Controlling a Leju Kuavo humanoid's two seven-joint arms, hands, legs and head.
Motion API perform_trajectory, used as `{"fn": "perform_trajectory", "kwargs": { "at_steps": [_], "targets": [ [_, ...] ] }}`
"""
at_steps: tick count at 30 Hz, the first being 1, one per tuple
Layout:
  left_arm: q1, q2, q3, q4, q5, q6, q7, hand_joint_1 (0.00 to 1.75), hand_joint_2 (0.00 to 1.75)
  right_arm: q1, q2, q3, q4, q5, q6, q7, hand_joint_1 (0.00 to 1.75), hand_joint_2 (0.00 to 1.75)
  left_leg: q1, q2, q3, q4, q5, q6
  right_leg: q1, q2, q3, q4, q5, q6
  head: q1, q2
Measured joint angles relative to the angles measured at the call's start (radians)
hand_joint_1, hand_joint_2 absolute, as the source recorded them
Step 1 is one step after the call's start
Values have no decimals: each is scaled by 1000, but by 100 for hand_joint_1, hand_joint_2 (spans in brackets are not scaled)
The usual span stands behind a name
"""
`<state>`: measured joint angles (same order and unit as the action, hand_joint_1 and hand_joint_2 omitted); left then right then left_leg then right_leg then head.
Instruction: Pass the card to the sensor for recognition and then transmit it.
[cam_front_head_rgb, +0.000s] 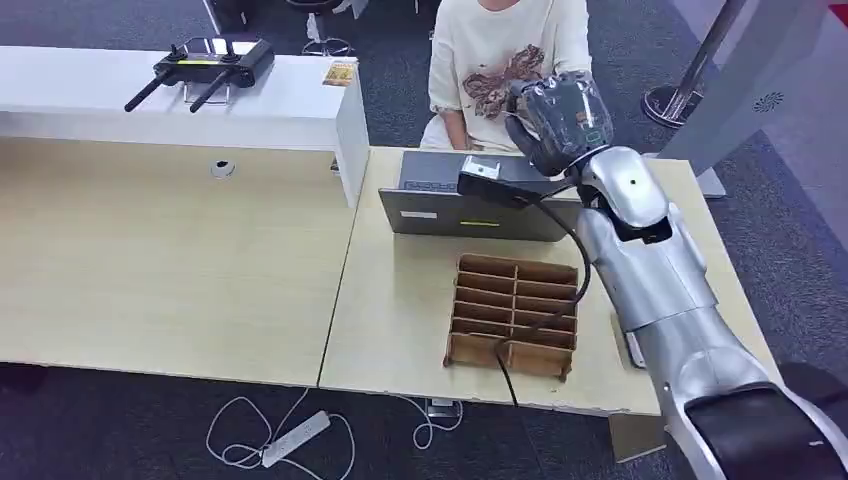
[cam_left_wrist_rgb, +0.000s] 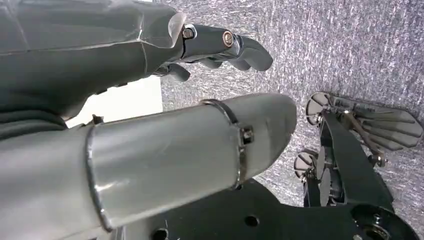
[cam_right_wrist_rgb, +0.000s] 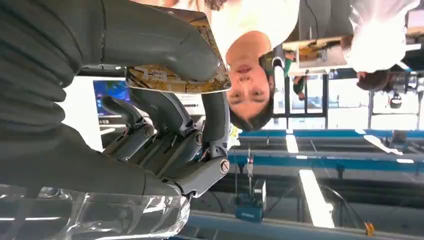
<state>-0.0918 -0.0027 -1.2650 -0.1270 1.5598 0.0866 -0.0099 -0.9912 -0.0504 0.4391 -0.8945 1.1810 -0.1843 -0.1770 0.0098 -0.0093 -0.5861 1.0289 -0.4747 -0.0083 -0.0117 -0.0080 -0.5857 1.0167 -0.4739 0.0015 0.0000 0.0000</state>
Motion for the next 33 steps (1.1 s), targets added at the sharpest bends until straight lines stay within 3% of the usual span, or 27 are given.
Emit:
{"fn": "perform_trajectory", "kwargs": {
  "at_steps": [6, 19, 20, 21, 22, 23, 33],
  "targets": [
    [0, 0, -16, 0, -1, -1, 0, 0, 0, -73, 0, -9, 131, -12, -5, -7, 175, 175, 0, 0, 0, 0, 0, 0, 0, 1, 0, 0, 0, 0, 0, 0],
    [0, 0, -23, 0, 2, -1, 0, 0, 0, -163, 11, -30, 276, -33, 6, 24, 175, 175, 0, 0, 0, 0, 0, 0, 0, 1, 0, 0, 0, 0, 0, 0],
    [0, 0, -23, 0, 2, -1, 0, 0, 0, -169, 13, -32, 286, -37, 6, 29, 157, 175, 0, 0, 0, 0, 1, 0, 0, 1, 0, 0, 0, 0, 0, 0],
    [0, 0, -24, 0, 2, -1, 0, 0, 0, -177, 15, -33, 297, -37, 8, 32, 21, 175, 0, 0, 0, 0, 1, 0, 0, 1, 0, 0, 0, 0, 0, 0],
    [0, 0, -26, 0, 2, -1, 0, 0, 0, -184, 16, -34, 308, -37, 9, 34, 7, 175, 0, 0, 0, 0, 1, 0, 0, 1, 0, 0, 0, 0, 0, 0],
    [0, 0, -27, 0, 2, 0, 0, 0, 0, -190, 16, -36, 316, -37, 9, 36, 0, 175, 0, 0, 0, 0, 1, 0, 0, 1, 0, 0, 0, 0, 0, 0],
    [0, 0, -43, 0, -2, 0, -2, 0, 0, -207, 17, -64, 381, -64, -13, 38, 0, 175, 0, 1, 1, 0, 0, 0, 0, 1, 0, 0, 0, 0, 0, 0]
  ]
}}
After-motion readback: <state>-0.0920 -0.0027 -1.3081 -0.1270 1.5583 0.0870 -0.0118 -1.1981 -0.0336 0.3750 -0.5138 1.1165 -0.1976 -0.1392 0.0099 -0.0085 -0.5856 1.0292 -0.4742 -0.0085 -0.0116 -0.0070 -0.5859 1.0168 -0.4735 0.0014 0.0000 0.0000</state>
